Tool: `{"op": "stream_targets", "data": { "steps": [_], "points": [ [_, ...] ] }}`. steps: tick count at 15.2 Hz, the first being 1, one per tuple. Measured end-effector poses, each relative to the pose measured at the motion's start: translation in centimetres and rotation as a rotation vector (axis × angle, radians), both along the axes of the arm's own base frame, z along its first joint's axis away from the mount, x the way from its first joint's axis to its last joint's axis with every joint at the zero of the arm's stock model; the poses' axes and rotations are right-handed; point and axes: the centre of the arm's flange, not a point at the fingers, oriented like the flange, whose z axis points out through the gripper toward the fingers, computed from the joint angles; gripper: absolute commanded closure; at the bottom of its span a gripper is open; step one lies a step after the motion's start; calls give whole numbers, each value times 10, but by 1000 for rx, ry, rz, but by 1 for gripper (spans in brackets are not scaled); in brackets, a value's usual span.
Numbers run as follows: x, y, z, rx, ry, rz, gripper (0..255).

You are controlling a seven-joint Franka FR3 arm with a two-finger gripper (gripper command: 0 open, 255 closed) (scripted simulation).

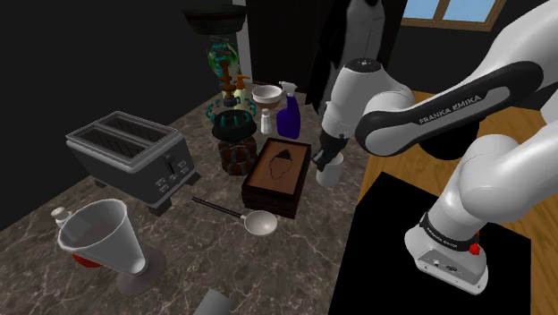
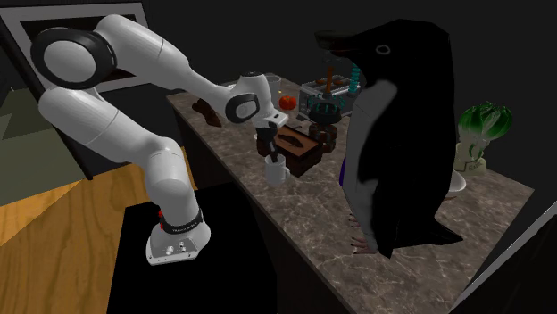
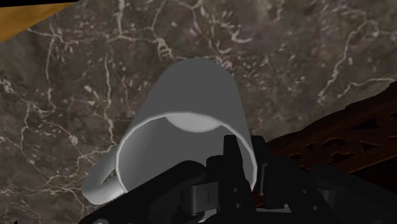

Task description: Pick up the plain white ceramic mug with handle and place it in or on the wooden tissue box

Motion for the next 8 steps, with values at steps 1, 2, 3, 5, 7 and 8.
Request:
{"op": "stream_targets", "data": {
  "steps": [1,2,3,5,7,8],
  "points": [
    [1,0,3,0,0,0,255],
    [0,0,8,0,0,0,255],
    [0,0,13,0,0,0,255],
    [0,1,23,0,0,0,255],
    [0,0,33,0,0,0,255],
    [2,0,39,0,0,0,255]
  ]
}}
